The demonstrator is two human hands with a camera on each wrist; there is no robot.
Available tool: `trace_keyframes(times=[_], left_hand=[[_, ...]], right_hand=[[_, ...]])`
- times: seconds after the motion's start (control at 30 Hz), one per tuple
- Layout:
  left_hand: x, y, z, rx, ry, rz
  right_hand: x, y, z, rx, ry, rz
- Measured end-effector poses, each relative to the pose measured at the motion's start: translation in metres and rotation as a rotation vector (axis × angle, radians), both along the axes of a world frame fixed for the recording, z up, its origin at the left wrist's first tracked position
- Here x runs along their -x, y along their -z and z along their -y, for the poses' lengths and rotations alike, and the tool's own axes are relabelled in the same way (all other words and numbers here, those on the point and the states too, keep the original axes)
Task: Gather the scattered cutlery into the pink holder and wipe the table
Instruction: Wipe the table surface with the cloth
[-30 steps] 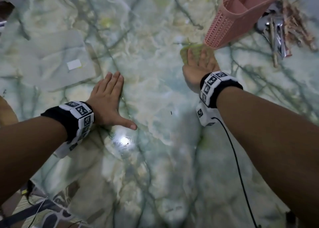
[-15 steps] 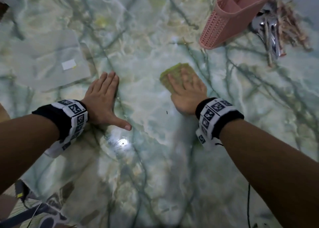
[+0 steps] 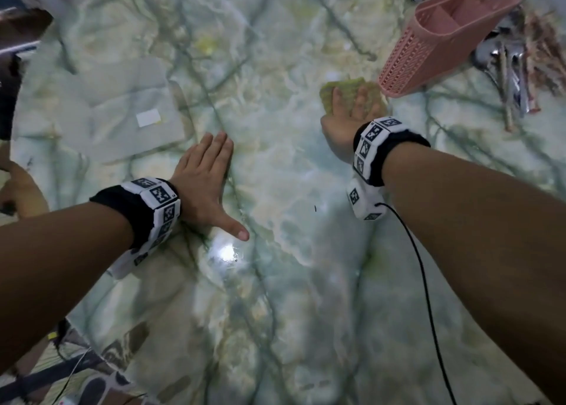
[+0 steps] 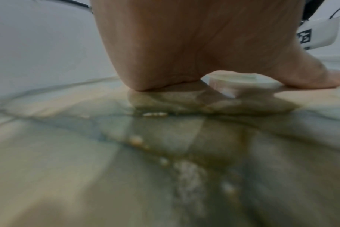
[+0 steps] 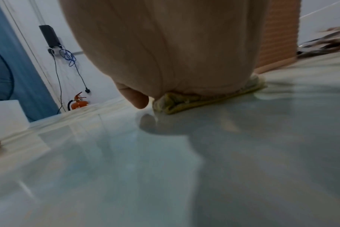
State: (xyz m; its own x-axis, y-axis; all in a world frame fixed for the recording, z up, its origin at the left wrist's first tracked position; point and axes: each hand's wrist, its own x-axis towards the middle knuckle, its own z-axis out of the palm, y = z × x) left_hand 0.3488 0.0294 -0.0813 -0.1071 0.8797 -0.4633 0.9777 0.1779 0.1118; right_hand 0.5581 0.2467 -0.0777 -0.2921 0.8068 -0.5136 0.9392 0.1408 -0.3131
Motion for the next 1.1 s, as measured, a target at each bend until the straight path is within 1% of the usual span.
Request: trace_keyframes(times=[0.03,0.13,0.2,0.27,0.33,0.4,0.43,0.47,0.5,0.57,0.63,0.7,0.73,0.8,0.9,1.0,1.03,1.1], left_hand=[[0.000,0.000,0.000,-0.001,0.000,0.001],[0.001,0.001,0.000,-0.013,-0.003,0.000],[0.002,0.002,0.000,-0.021,-0.009,0.000],[0.001,0.001,0.000,-0.036,-0.014,0.000],[0.000,0.000,0.001,-0.035,-0.013,0.000],[0.000,0.000,0.002,-0.044,-0.020,-0.001],[0.000,0.000,0.003,-0.050,-0.022,0.003],[-0.001,-0.001,0.003,-0.056,-0.024,0.003],[-0.001,-0.001,0.004,-0.060,-0.026,0.000],[-0.001,-0.002,0.004,-0.064,-0.028,-0.016],[-0.003,-0.002,0.005,-0.060,-0.021,-0.029],[-0.004,-0.004,0.006,-0.061,-0.013,-0.035],[-0.006,-0.006,0.006,-0.058,-0.006,-0.036],[-0.005,-0.009,0.005,-0.053,-0.007,-0.027],[-0.015,-0.019,0.007,-0.111,0.087,-0.017],[-0.053,-0.029,0.020,-0.127,0.169,0.010],[-0.068,-0.031,0.025,-0.104,0.183,0.004],[-0.099,-0.029,0.031,-0.051,0.189,-0.021]], right_hand=[[0.009,0.000,-0.002,-0.002,0.017,-0.010],[0.035,-0.003,-0.003,-0.023,-0.134,0.037],[0.052,0.001,0.006,-0.075,-0.325,0.086],[0.067,0.009,0.032,-0.129,-0.523,0.110],[0.061,0.010,0.075,-0.123,-0.640,0.107],[0.030,0.004,0.115,-0.099,-0.724,0.101],[0.007,0.000,0.128,-0.064,-0.737,0.104],[-0.017,-0.001,0.132,-0.056,-0.696,0.121],[-0.040,0.002,0.128,-0.058,-0.610,0.141],[-0.084,0.006,0.107,-0.069,-0.389,0.197],[-0.128,0.005,0.089,-0.083,-0.269,0.257],[-0.165,-0.002,0.083,-0.109,-0.265,0.319],[-0.181,-0.006,0.090,-0.117,-0.265,0.334],[-0.199,-0.010,0.102,-0.122,-0.241,0.346],[-0.214,0.002,0.110,-0.121,-0.261,0.352],[-0.223,0.015,0.110,-0.149,-0.293,0.338],[-0.223,0.014,0.111,-0.138,-0.284,0.327],[-0.225,0.012,0.115,-0.166,-0.322,0.325]])
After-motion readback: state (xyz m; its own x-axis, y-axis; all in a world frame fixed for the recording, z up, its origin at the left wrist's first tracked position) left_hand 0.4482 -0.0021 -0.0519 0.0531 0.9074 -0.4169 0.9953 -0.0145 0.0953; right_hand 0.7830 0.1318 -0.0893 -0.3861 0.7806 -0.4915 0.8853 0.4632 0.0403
